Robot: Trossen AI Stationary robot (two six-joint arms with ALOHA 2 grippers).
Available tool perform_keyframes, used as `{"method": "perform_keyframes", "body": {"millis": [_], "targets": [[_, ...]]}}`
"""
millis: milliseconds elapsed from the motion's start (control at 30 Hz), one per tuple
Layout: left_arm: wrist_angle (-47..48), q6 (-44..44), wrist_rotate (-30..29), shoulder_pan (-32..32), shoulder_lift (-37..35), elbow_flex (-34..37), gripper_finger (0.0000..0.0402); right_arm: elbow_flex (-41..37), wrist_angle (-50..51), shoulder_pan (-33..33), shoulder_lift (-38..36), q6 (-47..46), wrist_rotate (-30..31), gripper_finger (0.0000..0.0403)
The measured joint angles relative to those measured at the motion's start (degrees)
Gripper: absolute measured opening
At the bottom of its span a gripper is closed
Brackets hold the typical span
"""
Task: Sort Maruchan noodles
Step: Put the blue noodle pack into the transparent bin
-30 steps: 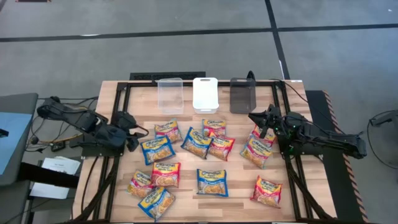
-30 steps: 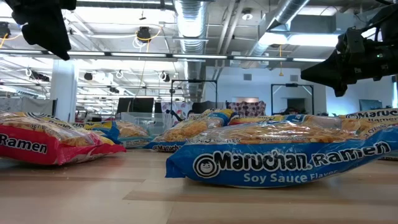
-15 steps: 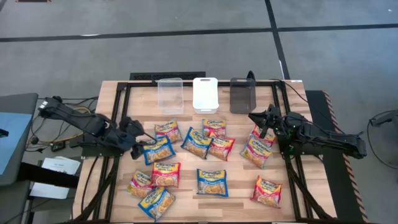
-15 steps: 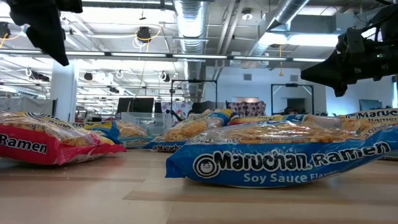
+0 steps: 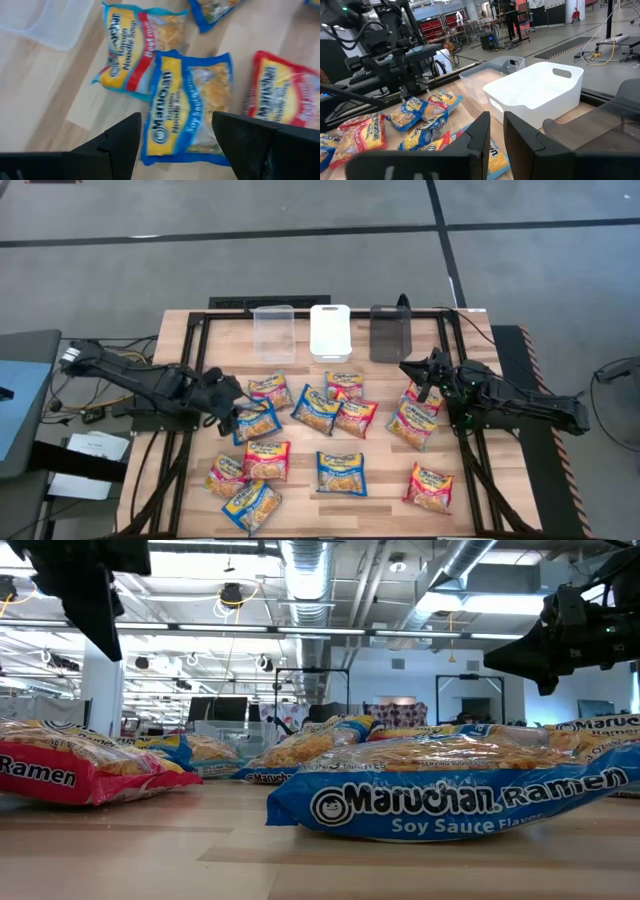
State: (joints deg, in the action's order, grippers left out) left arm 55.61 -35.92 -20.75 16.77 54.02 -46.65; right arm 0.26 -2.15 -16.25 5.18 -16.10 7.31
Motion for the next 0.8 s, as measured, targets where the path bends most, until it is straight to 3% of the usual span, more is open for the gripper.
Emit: {"method": "perform_keyframes", "body": {"millis": [400,600,800], "targets": [[-0.4,13.2,11.3,-16.8,0.5,0.1,0.0235,0.0,0.0,0.0,0.0,0.0,0.0,0.0081],[-7.9,16.2,18.8,-21.6,0.6,5.4,0.0235,0.0,0.0,0.0,0.0,0.0,0.0,0.0081],[-10.2,16.5,22.2,-24.2,0.8,9.9,0.0235,0.0,0.0,0.0,0.0,0.0,0.0,0.0081]]}}
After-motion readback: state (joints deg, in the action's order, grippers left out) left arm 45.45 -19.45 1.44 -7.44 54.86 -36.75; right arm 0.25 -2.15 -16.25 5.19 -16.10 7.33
